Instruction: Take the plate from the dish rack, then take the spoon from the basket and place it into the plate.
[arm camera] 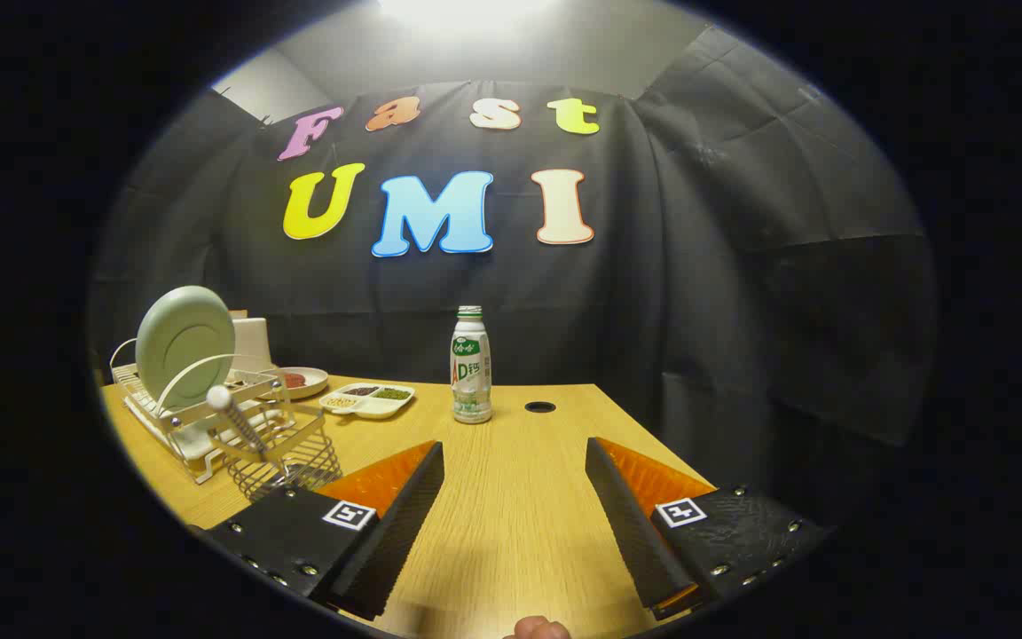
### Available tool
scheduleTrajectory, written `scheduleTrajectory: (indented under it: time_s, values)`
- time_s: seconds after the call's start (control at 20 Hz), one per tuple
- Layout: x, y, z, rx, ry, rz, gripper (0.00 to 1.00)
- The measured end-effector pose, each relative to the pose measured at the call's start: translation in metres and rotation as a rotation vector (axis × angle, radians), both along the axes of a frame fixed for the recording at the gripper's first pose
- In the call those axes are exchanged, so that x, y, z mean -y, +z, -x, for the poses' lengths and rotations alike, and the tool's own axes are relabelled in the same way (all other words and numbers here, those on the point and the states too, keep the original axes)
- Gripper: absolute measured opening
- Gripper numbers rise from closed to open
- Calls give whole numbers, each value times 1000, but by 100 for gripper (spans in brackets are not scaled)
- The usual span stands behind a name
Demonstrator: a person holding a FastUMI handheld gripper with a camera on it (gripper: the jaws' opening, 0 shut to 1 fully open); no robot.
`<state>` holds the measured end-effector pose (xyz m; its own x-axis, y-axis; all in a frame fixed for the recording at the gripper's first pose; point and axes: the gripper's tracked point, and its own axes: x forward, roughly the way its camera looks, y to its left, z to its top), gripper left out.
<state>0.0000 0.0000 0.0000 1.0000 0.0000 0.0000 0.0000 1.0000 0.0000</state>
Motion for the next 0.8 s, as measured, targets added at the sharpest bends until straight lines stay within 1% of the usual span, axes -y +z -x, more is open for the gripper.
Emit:
scheduleTrajectory:
  time_s: [0.15,0.4,0.55,0.7,0.8]
  values:
    - [10,55,-15,66,-16,-4,99]
    - [6,142,1,94,-32,53,99]
    - [-12,173,21,79,-44,20,98]
    - [-41,189,42,58,-68,-16,99]
    - [-61,201,49,58,-84,-12,99]
